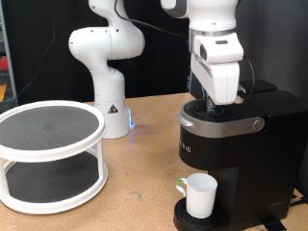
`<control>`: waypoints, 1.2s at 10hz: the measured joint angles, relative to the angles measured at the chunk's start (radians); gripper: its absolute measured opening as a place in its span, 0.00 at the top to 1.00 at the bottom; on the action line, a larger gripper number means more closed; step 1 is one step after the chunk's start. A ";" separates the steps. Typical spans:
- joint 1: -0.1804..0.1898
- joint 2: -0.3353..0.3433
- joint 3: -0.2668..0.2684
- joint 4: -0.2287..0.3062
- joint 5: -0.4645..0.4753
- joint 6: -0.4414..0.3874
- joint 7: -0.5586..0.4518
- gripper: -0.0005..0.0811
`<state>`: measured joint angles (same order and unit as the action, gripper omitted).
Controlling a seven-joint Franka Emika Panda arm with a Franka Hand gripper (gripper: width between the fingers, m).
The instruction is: Make a cup of coffee with the keurig machine
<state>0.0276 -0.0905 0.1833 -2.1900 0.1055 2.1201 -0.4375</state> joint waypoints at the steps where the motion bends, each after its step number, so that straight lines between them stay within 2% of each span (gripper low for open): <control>1: -0.001 0.013 -0.001 0.021 0.000 -0.032 0.001 0.99; 5: -0.002 0.085 -0.002 0.131 -0.015 -0.190 0.002 0.99; 12: 0.001 0.099 0.003 0.149 -0.040 -0.213 0.006 0.99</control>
<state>0.0290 0.0082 0.1865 -2.0408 0.0657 1.9070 -0.4319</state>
